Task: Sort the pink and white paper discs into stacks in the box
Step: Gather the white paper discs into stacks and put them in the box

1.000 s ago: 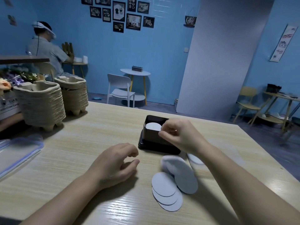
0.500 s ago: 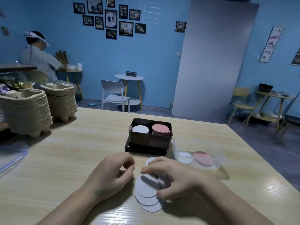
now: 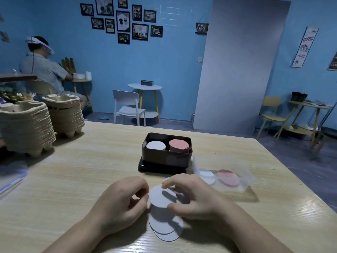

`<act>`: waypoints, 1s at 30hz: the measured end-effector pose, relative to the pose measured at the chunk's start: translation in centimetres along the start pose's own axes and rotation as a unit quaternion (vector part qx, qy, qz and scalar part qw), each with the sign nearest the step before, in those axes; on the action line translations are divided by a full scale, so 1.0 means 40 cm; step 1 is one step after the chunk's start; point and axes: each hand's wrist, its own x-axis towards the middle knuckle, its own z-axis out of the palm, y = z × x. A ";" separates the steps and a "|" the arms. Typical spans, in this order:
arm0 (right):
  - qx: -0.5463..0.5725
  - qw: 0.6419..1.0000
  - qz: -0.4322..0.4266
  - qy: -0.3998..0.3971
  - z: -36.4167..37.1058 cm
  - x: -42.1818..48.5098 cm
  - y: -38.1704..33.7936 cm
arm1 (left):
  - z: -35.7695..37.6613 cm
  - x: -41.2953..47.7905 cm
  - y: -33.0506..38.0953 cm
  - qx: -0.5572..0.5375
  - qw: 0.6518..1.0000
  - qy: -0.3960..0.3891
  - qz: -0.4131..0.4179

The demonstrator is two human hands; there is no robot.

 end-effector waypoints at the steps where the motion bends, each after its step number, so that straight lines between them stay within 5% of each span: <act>1: 0.002 1.000 0.004 0.017 0.000 -0.003 0.001 | -0.001 -0.001 0.003 0.005 1.000 -0.008 0.006; 8: -0.045 0.998 0.018 0.045 -0.010 -0.025 0.020 | -0.007 0.008 0.013 0.033 0.994 -0.099 0.034; 30: -0.089 0.993 0.068 0.036 0.001 -0.030 0.030 | -0.029 -0.001 0.000 0.049 0.988 -0.144 -0.032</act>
